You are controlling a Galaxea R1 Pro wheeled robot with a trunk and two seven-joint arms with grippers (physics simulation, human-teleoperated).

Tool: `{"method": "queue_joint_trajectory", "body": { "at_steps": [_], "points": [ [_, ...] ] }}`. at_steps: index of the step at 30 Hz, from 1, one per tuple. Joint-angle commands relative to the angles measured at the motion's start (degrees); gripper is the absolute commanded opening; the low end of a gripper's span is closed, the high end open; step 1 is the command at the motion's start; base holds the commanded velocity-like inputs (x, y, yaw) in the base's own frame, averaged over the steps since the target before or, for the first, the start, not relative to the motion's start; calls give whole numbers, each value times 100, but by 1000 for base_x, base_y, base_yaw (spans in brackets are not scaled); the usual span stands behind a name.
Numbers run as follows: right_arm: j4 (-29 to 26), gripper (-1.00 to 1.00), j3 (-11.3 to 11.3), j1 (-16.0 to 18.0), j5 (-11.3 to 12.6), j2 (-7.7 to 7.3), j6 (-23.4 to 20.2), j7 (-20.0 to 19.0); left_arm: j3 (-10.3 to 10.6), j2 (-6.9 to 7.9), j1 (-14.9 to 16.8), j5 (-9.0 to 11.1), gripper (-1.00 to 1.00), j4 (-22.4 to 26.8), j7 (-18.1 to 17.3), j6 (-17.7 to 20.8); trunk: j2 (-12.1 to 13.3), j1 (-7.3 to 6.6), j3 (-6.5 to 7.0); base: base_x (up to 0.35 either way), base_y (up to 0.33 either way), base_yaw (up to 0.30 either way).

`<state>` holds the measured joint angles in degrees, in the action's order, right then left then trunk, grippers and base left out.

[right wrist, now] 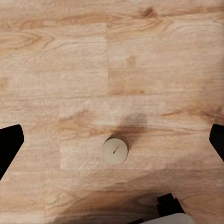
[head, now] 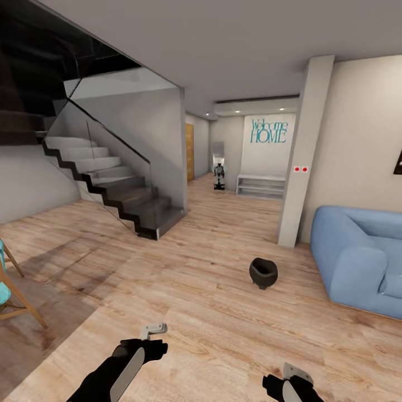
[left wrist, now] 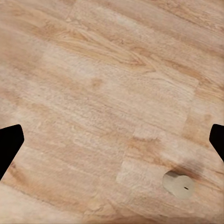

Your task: Place each of the two pumpkins and all three candles from the living room inside a cabinet in the living room (use any cabinet), then make sure every cabinet is closed, and position the cauldron so it is next to a table in the living room.

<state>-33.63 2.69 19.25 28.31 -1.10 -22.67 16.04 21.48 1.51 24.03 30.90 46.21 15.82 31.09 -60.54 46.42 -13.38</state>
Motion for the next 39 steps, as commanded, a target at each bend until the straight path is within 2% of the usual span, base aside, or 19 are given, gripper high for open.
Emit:
{"method": "queue_joint_trajectory", "body": {
  "at_steps": [1, 14, 39],
  "points": [
    [-12, 100, 29, 0, 51, -5, -18, 44, 30, 8, 5, 61, 100, 10, 55, 11, -48, 23, -31, 0, 0, 22],
    [168, 100, 59, -9, 57, -14, 339, 23, 32, 8, 5, 65, 100, 10, 53, 11, -569, 309, -275, 0, 0, 4],
    [182, 100, 39, -12, 56, -12, 368, 22, 32, 8, 5, 65, 100, 11, 56, -6, -1572, 858, -724, 0, 0, 0]
  ]
}}
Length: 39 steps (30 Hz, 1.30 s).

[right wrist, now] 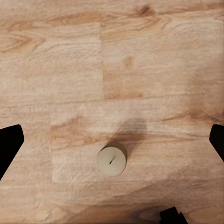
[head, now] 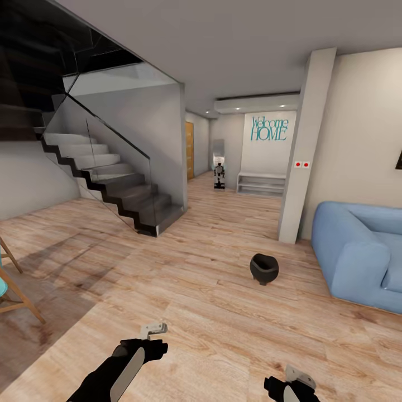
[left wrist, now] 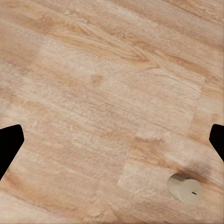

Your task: Place each of the two pumpkins and all three candles from the living room inside a cabinet in the living room (use any cabinet), then make sure every cabinet is closed, and position the cauldron so it is next to a table in the living room.

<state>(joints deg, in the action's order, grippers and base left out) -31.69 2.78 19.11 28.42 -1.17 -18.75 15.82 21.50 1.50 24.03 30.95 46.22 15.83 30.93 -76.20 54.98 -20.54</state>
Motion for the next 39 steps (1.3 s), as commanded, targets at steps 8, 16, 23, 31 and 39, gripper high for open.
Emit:
{"method": "queue_joint_trajectory", "body": {
  "at_steps": [8, 16, 23, 31, 39],
  "points": [
    [-13, 100, 28, 4, 45, -5, -23, 44, 33, 3, 5, 60, 100, 10, 60, 10, -247, 133, -115, 0, 0, 0],
    [-4, 100, 29, 4, 49, -13, -23, 44, 16, -1, 9, 66, 100, 25, 73, 100, -327, 177, -151, 0, 0, 0],
    [-4, 100, 22, 1, 49, -31, -23, 44, -147, -18, 207, 137, 100, 492, 98, 870, -608, 331, -277, 0, 0, 0],
    [4, 100, 37, 1, 48, -4, -23, 44, -423, -12, 269, 218, 100, 629, 111, 1025, -929, 506, -421, 0, 0, 0],
    [585, 100, 23, 5, 47, -11, -23, 45, -451, 6, 265, 227, 100, 687, 101, 1007, -1249, 682, -564, 0, 0, 0]
  ]
}}
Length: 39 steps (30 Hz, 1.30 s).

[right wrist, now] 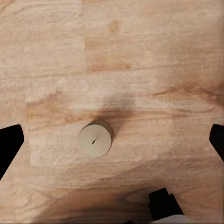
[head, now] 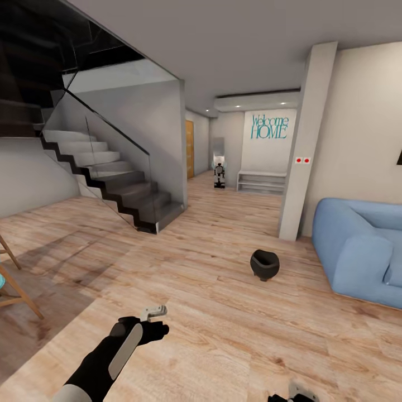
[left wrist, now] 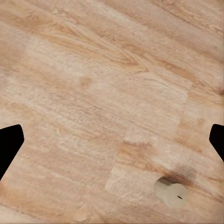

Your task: Place each of the two pumpkins and all three candles from the living room inside a cabinet in the living room (use any cabinet), then make sure every cabinet is closed, and position the cauldron so it is next to a table in the living room.

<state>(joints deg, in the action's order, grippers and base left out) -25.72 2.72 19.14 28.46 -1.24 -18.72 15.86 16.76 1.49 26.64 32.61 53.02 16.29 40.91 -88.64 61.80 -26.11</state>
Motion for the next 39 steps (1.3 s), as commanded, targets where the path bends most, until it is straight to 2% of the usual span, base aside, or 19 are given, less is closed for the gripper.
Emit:
{"method": "queue_joint_trajectory", "body": {
  "at_steps": [1, 9, 24, 28, 30, 34, 39],
  "points": [
    [39, 100, 28, 2, 44, -4, -27, 40, 22, 8, 4, 61, 100, 6, 53, 7, -45, 23, -25, 0, 0, 0],
    [387, 100, 18, 2, 54, -9, 281, 45, 24, 8, 8, 60, 100, -9, 50, -4, -366, 198, -169, 0, 0, 0],
    [405, 100, 69, 2, 38, 32, 368, 40, 3, 9, 8, 61, 100, 13, 56, -1, -968, 528, -438, 0, 0, 0],
    [402, 100, 196, 2, 42, 65, 369, 40, 3, 14, 8, 62, 100, 15, 52, 3, -1128, 616, -510, 0, 0, 0],
    [402, 100, 355, 2, 39, 148, 369, 40, 2, 16, 8, 64, 100, 20, 51, 4, -1208, 659, -546, 0, 0, 0],
    [398, 100, 540, 2, 37, 224, 373, 40, 2, 17, 7, 68, 100, 23, 50, 4, -1369, 747, -618, 0, 0, 0],
    [396, 100, 603, 2, 37, 249, 381, 40, 2, 18, 6, 69, 100, 29, 48, 4, -1569, 857, -707, 0, 0, 0]
  ]
}}
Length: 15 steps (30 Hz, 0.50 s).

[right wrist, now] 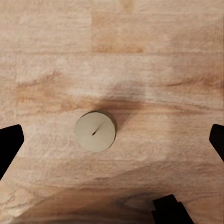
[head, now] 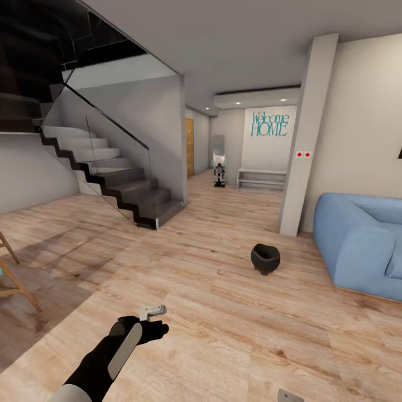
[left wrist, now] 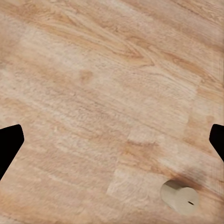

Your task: Place each of the two pumpkins and all three candles from the living room inside a cabinet in the living room (use any cabinet), then make sure every cabinet is closed, and position the cauldron so it is next to a table in the living room.

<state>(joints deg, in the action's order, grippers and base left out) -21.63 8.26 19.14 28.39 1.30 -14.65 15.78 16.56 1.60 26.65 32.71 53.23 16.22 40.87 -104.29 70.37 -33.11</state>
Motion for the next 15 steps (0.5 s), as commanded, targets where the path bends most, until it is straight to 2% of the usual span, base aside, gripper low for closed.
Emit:
{"method": "queue_joint_trajectory", "body": {
  "at_steps": [1, 15],
  "points": [
    [-14, 100, 53, 2, 44, -2, -24, 48, 22, 7, 6, 59, 100, 8, 56, 9, -45, 22, -25, 0, 0, 0],
    [-74, 100, 83, 2, 44, 2, -12, 48, 22, 5, -2, 56, 100, 12, 55, 9, -606, 330, -278, 0, 0, 7]
  ]
}}
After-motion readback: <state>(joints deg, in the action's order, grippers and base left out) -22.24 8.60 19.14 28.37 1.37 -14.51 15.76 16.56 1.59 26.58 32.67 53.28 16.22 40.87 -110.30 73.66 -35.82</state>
